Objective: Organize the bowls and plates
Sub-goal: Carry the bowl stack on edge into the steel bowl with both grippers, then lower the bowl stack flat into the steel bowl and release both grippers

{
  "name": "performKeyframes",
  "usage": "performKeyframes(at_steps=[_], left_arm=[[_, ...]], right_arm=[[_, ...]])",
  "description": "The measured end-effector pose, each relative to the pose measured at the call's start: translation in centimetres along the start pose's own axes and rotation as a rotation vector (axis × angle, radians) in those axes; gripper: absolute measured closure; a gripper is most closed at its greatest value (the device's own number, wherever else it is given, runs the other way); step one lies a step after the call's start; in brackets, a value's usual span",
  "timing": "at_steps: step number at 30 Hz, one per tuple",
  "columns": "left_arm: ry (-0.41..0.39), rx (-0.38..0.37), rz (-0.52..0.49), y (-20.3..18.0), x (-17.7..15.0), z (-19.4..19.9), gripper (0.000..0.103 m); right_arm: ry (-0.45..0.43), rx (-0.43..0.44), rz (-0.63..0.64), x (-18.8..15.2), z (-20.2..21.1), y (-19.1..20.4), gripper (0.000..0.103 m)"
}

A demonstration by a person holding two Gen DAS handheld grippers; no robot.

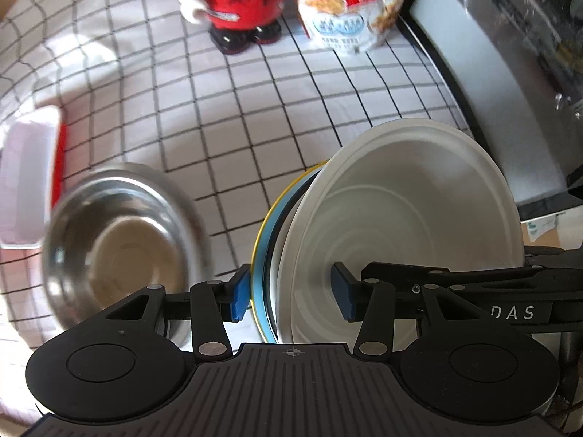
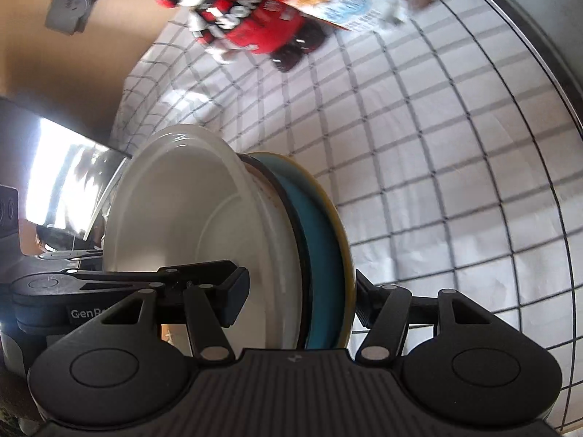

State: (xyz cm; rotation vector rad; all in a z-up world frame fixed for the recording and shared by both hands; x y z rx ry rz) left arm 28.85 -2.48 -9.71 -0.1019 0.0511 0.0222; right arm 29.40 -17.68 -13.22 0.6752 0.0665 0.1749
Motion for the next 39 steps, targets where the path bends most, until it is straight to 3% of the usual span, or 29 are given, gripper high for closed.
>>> performKeyframes(at_steps=[8,14,20,26,33,39], left_arm=[[-0.125,0.048,0.033,5.8,-1.5,6.4,0.053],[-0.096,0.025,0.139,12.6,-2.1,5.5,0.053],[-0.012,-0.002,0.2,17.1,-1.9,1.7,0.053],[0.005,-0.023,0.185,18.6,-1.8,-0.1,0.053],[-0.01,0.125,0.109,18.1,-1.1,-0.9,0.066],[-0.041,0.085,0.127,19.3,-1.4,-0.4,0.079]], right_arm=[[-0.018,0.006,0.159,2.2,-0.4,9.0,0.043],[0.047,-0.007,0.214,4.0,-5.9,13.4,0.043],[0.159,-0.004,0.169,5.2,-12.2,13.8,0.043],[0.196,-0.029,0.162,5.5,-14.2,13.5,0.043],[0.151,-0.164,0.287,5.7,-14.4,15.0,0.042],[0.138,-0.196,0.298,6.6,-14.8,15.1,0.042]])
Point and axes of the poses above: each gripper's, at about its wrist camera, not at the fingertips, and z roughly against the way its jaws point, y to its left, x to its top, the point moved 3 cm from there along -z, roughly the way its jaws point, and after that the axes turned 14 degrees about y, right-handed, at the moved point
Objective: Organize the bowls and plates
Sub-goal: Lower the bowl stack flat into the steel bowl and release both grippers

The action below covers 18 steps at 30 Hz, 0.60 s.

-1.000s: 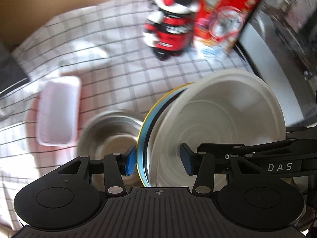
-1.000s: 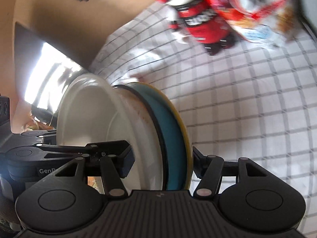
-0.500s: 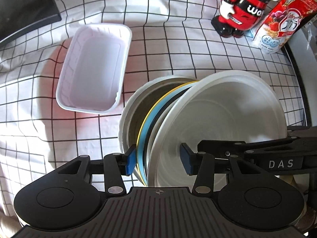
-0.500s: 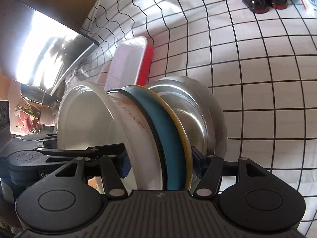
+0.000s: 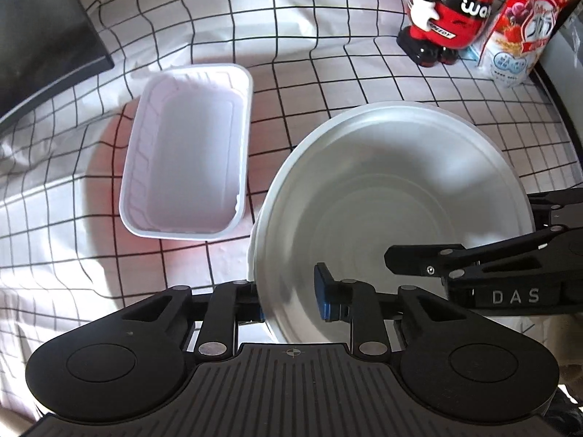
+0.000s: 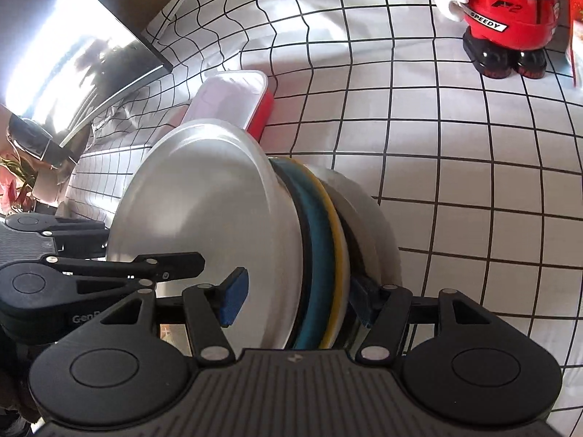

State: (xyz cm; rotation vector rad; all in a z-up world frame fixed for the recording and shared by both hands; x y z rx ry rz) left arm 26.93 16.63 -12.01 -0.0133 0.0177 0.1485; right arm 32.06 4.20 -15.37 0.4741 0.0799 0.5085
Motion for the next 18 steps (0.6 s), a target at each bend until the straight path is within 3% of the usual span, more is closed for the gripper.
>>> performKeyframes(at_steps=[5,9,18], left_arm=[[-0.044,-0.058,0.043,1.2,-0.5,0.7,0.081],[-0.104,-0.143,0.077,1.7,-0.9,1.7,0.081],[-0.199,-0.221,0.112,2.3,-3.1,3.4,0.081]], right_arm=[[-0.055,0.001,0.004,-0.6,1.9,0.1,0.042],[-0.151,-0.05,0.016,-1.2,4.1,0.3,0.042],[-0.25,-0.129,-0.023,-3.3,6.2,0.0,0.042]])
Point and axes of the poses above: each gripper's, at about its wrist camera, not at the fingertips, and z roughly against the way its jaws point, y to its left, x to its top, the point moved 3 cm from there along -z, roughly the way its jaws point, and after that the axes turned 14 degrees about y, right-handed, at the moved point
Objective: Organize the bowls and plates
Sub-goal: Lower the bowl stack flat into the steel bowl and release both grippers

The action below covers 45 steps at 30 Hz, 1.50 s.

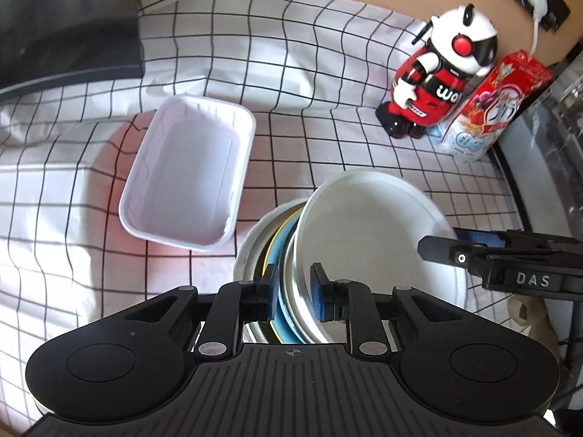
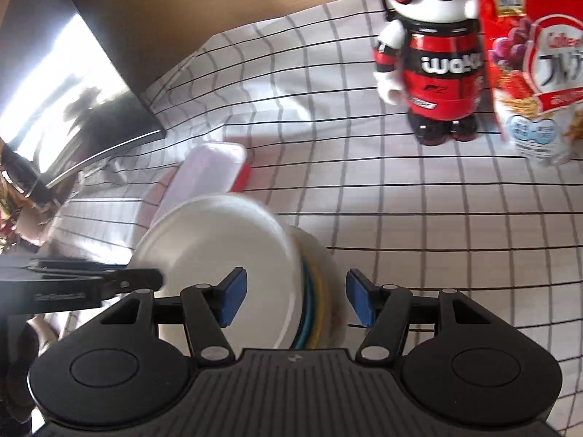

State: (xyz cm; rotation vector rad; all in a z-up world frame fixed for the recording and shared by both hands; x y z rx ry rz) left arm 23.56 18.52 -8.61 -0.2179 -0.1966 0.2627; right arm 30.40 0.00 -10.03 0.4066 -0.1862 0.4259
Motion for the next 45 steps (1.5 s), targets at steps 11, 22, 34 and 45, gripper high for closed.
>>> performKeyframes(at_steps=[11,22,34,45], left_arm=[[-0.04,-0.053,0.061,1.8,-1.3,-1.2,0.078],[-0.114,0.041,0.052,1.2,-0.7,-1.8,0.074],[-0.161,0.08,0.09,0.4,-2.7,1.2,0.081],[-0.14,0.112,0.063,-0.4,-3.7,0.9,0.083]], right_arm=[[-0.02,-0.165,0.059,-1.7,-0.7,0.6,0.035],[-0.019,-0.143,0.134,-3.7,-0.4,2.1,0.035],[-0.135,-0.179,0.216,-3.5,2.1,2.6,0.034],[-0.077,-0.113,0.213,-5.4,1.4,3.7,0.08]])
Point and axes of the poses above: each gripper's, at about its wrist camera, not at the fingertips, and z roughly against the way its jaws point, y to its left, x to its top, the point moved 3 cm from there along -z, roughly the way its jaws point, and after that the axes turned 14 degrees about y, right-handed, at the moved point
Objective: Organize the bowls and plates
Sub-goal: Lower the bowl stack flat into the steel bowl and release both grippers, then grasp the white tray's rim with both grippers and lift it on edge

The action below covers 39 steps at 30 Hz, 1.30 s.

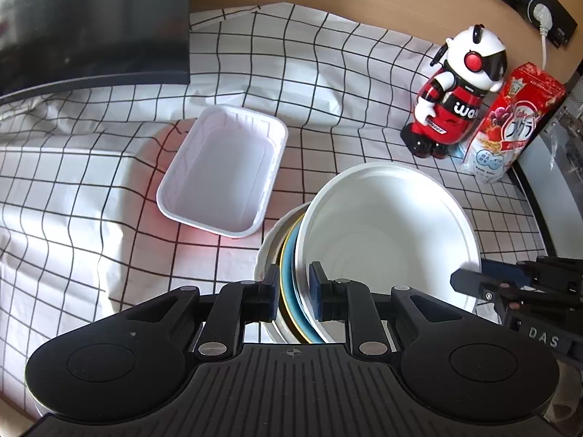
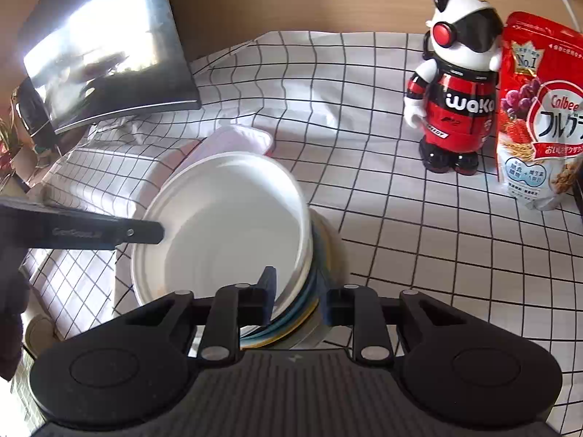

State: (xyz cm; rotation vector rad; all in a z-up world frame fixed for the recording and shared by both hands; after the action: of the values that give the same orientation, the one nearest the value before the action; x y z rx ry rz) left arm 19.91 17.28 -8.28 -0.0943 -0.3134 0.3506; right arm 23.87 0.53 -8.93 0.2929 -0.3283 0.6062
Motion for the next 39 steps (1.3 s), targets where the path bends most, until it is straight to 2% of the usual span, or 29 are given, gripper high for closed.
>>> performKeyframes(at_steps=[9,13,15,16,17,21,23,25,28,30,32,35,39], left_arm=[[-0.007,-0.031,-0.032,0.0,0.0,0.8,0.084],[-0.045,-0.174,-0.007,2.1,1.1,3.0,0.084],[-0.072,-0.203,0.023,4.3,2.1,4.0,0.084],[-0.082,-0.189,0.037,5.5,2.7,4.3,0.084],[-0.091,-0.164,0.051,6.7,3.4,4.5,0.083],[-0.085,-0.046,0.045,10.4,7.3,3.0,0.083],[-0.043,-0.014,0.051,11.6,9.3,1.2,0.083],[-0.01,-0.013,0.042,12.1,11.0,-0.6,0.083],[0.024,0.036,-0.004,11.9,12.5,-3.2,0.081],[0.049,0.047,0.022,12.0,12.8,-4.7,0.08],[0.092,0.054,0.028,12.1,13.2,-6.3,0.079],[0.12,0.116,-0.009,12.1,13.8,-8.1,0.079],[0.159,0.106,-0.002,12.7,14.4,-10.2,0.079]], right_arm=[[0.0,-0.033,-0.052,0.6,0.5,-0.3,0.08],[0.006,0.03,-0.084,2.8,2.0,0.3,0.076],[0.009,0.067,-0.095,4.7,2.8,1.2,0.064],[0.011,0.078,-0.103,5.5,3.1,1.7,0.053],[0.015,0.083,-0.114,6.5,3.2,2.3,0.047],[0.083,0.081,-0.109,10.9,2.7,4.6,0.046],[0.157,0.049,-0.091,13.1,1.5,5.5,0.032],[0.197,0.007,-0.077,14.7,0.2,6.1,0.029],[0.213,-0.039,-0.044,17.1,-2.4,6.9,0.021],[0.26,-0.011,-0.038,18.7,-4.9,7.1,0.021],[0.357,0.029,-0.078,20.2,-8.2,6.6,0.021],[0.474,0.023,-0.18,21.2,-12.6,5.5,0.022],[0.627,-0.013,-0.257,21.4,-18.2,4.8,0.03]])
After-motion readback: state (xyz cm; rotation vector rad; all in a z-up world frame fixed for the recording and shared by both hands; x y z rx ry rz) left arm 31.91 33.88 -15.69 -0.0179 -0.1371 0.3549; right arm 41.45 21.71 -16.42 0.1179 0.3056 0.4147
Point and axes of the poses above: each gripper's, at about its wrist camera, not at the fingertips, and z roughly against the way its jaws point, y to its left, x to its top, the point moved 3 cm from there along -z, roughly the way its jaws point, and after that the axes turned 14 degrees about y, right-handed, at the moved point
